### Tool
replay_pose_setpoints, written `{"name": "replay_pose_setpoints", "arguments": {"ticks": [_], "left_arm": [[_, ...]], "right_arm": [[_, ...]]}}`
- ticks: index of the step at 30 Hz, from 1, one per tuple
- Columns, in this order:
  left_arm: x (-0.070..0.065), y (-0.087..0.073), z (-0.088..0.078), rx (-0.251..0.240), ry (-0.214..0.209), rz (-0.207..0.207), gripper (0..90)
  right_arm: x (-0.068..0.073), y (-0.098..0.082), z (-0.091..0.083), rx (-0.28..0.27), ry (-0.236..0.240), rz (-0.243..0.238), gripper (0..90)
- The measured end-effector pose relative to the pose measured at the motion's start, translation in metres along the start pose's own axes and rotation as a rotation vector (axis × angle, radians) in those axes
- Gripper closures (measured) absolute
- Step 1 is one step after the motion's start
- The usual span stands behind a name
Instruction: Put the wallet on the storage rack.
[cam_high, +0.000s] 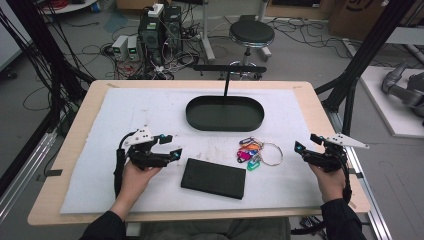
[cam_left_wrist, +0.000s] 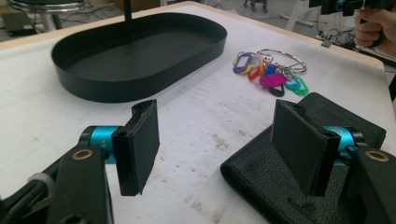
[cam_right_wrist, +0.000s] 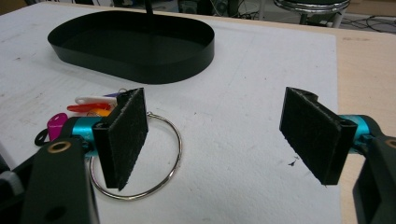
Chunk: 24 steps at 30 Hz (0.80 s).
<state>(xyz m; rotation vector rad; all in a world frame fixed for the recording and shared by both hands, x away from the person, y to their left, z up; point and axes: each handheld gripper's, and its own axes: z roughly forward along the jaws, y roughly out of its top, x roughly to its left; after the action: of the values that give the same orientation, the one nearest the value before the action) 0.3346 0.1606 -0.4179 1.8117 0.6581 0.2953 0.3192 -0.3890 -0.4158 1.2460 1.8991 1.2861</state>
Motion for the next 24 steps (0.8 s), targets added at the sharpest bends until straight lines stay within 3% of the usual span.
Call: {"name": "replay_pose_setpoints", "arguments": {"ticks": [6, 7, 10, 12, 19, 22, 24], "left_arm": [[-0.001, -0.002, 0.018, 0.06, -0.05, -0.044, 33.0], [-0.001, -0.004, 0.025, 0.091, -0.068, -0.064, 32.9], [-0.001, -0.005, 0.032, 0.116, -0.086, -0.074, 33.5], [0.0, -0.008, 0.038, 0.162, -0.097, -0.084, 34.4], [0.004, -0.012, 0.044, 0.205, -0.094, -0.145, 35.4], [0.007, -0.015, 0.048, 0.244, -0.094, -0.176, 36.6], [0.007, -0.018, 0.052, 0.298, -0.088, -0.186, 39.5]], "right_arm": [[-0.001, -0.001, -0.003, -0.001, -0.004, -0.004, 24.0], [-0.001, -0.001, -0.003, -0.002, -0.005, -0.005, 24.0], [-0.001, -0.002, -0.003, 0.0, -0.006, -0.004, 24.0], [-0.001, -0.002, -0.003, 0.001, -0.007, -0.006, 24.1], [0.0, -0.002, -0.002, 0.006, -0.003, -0.011, 24.3], [0.001, -0.001, 0.0, 0.007, -0.001, -0.019, 24.4], [0.002, -0.001, 0.0, 0.009, -0.002, -0.023, 24.5]]}}
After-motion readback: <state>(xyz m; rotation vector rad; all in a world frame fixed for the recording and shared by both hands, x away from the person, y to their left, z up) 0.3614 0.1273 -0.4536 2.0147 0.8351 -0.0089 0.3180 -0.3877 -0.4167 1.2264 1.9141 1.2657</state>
